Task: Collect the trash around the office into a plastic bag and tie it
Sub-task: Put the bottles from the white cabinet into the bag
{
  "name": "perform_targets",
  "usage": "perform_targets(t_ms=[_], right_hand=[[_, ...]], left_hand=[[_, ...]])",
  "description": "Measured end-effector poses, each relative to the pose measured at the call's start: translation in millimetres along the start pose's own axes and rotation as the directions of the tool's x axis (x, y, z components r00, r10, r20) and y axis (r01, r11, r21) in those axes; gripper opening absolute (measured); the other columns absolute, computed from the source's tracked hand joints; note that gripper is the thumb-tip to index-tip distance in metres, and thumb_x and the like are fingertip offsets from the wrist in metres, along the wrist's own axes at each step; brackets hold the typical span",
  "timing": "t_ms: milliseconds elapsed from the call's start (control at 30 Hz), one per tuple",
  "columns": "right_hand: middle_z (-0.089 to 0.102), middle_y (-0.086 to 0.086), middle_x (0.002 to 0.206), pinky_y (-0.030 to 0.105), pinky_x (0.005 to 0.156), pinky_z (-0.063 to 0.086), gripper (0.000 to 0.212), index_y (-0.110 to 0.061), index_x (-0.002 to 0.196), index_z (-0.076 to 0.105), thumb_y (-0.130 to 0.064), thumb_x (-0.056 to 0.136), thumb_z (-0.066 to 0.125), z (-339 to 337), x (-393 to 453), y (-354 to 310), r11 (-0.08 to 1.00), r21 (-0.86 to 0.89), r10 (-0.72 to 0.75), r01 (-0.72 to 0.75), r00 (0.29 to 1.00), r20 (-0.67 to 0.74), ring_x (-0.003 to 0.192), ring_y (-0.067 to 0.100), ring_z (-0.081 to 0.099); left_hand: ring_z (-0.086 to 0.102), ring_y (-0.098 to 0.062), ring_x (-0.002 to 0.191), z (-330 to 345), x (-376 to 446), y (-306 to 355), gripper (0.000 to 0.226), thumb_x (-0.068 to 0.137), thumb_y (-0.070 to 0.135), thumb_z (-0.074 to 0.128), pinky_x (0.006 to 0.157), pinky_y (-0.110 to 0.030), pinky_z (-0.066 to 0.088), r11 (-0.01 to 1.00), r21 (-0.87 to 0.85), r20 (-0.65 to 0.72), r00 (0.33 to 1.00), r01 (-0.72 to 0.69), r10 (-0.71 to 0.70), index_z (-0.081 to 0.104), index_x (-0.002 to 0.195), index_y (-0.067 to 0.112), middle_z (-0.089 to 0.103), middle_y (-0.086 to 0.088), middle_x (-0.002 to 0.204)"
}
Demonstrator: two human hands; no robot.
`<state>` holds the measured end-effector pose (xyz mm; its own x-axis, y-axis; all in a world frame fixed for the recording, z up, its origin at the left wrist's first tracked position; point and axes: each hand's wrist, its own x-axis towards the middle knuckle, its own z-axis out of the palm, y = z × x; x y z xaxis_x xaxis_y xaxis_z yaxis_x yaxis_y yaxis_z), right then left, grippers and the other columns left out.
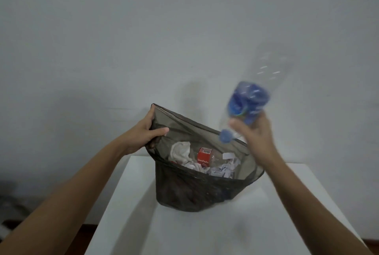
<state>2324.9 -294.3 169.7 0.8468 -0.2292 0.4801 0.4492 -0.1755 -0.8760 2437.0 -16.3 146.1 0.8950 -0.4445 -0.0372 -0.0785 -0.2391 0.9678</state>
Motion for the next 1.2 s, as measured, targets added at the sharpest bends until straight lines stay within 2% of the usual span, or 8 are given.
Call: perform_targets(t_ms=[167, 300, 400, 567, 800, 1000, 1100, 1200], right_hand=[[0.06, -0.009, 0.124, 0.015, 0.09, 0.045, 0.066, -0.024, 0.129, 0.045, -0.034, 0.073, 0.08, 39.6, -27.1, 55.2, 0.867, -0.496, 0.251, -0.043, 0.897, 0.363, 0.115, 0.012, 0.058], [0.046, -0.009, 0.138, 0.039, 0.108, 0.038, 0.074, -0.029, 0.136, 0.039, -0.063, 0.075, 0.064, 30.2, -51.6, 73.3, 0.755, -0.647, 0.073, 0.104, 0.968, 0.24, 0.129, 0.011, 0.041], [0.027, -0.004, 0.152, 0.041, 0.118, 0.015, 0.088, -0.033, 0.138, 0.041, -0.083, 0.067, 0.053, 47.6, -79.4, 65.8, 0.622, -0.696, 0.048, 0.358, 0.87, 0.49, 0.144, 0.019, 0.016], [0.044, 0.01, 0.144, 0.054, 0.111, 0.019, 0.029, -0.029, 0.093, 0.073, -0.024, 0.064, 0.077, 80.2, -69.0, 86.3, 0.266, -0.85, -0.046, 0.454, 0.887, 0.459, 0.142, 0.038, 0.019], [0.002, 0.014, 0.161, 0.061, 0.113, 0.001, 0.02, -0.031, 0.08, 0.07, -0.013, 0.074, 0.062, 101.0, 4.7, 60.0, 0.398, -0.832, -0.122, 0.387, 0.921, 0.37, 0.144, 0.045, -0.016], [0.073, 0.013, 0.092, 0.03, 0.078, 0.045, 0.022, -0.005, 0.086, 0.072, -0.001, 0.075, 0.054, 95.9, 41.7, 38.8, 0.703, -0.679, 0.095, 0.213, 0.917, 0.387, 0.092, 0.031, 0.066], [0.073, 0.009, 0.085, 0.03, 0.076, 0.046, 0.018, -0.009, 0.083, 0.072, 0.001, 0.078, 0.058, 85.5, 43.3, 27.2, 0.752, -0.634, 0.092, 0.18, 0.924, 0.371, 0.085, 0.025, 0.065], [0.071, -0.001, 0.079, 0.029, 0.076, 0.048, 0.023, -0.022, 0.074, 0.07, -0.003, 0.083, 0.06, 81.1, 43.5, 15.0, 0.802, -0.574, 0.111, 0.166, 0.903, 0.416, 0.081, 0.014, 0.065]], left_hand=[[0.051, -0.026, 0.099, -10.7, -3.4, 1.0, 0.101, 0.081, 0.029, 0.071, 0.083, -0.045, 0.042, 1.0, -0.013, 0.0, 1.0, 0.019, -0.019, -0.001, 0.15, 0.042, 0.054, -0.01, 0.104], [0.051, -0.011, 0.115, -18.4, -14.8, 1.1, 0.081, 0.097, 0.019, 0.051, 0.093, -0.029, 0.046, 0.986, 0.165, -0.031, 1.0, 0.004, 0.001, -0.006, 0.152, 0.032, 0.042, 0.003, 0.139], [0.041, -0.017, 0.133, -22.8, -21.3, 5.7, 0.074, 0.097, 0.019, 0.05, 0.103, -0.024, 0.033, 0.878, 0.474, -0.061, 0.992, -0.066, 0.107, 0.003, 0.154, 0.026, 0.035, 0.002, 0.151], [0.062, -0.033, 0.085, -17.4, -26.0, 22.2, 0.077, 0.089, 0.01, 0.059, 0.084, -0.042, 0.05, 0.603, 0.795, -0.193, 0.916, -0.065, 0.352, 0.018, 0.152, 0.027, 0.068, -0.017, 0.092], [0.065, -0.02, 0.079, -19.7, -53.7, 56.0, 0.014, 0.086, 0.013, 0.063, 0.072, -0.03, 0.05, 0.553, 0.807, -0.159, 0.825, -0.209, 0.543, 0.075, 0.094, 0.013, 0.073, -0.003, 0.084], [0.065, -0.004, 0.076, -37.3, -80.2, 61.0, 0.006, 0.084, 0.024, 0.07, 0.07, -0.015, 0.045, 0.799, 0.46, -0.15, 0.853, -0.387, 0.499, 0.075, 0.087, 0.022, 0.072, 0.013, 0.078], [0.058, -0.005, 0.108, -62.1, -87.6, 21.3, 0.074, 0.064, 0.053, 0.078, 0.091, -0.026, 0.047, 0.946, 0.161, -0.174, 0.935, -0.281, 0.308, 0.054, 0.131, 0.032, 0.063, 0.01, 0.116], [0.03, -0.001, 0.136, -56.9, -82.1, -35.9, 0.129, 0.05, 0.058, 0.086, 0.112, -0.032, 0.031, 0.943, 0.333, 0.018, 1.0, -0.001, -0.005, 0.009, 0.151, 0.035, 0.028, 0.014, 0.15]])
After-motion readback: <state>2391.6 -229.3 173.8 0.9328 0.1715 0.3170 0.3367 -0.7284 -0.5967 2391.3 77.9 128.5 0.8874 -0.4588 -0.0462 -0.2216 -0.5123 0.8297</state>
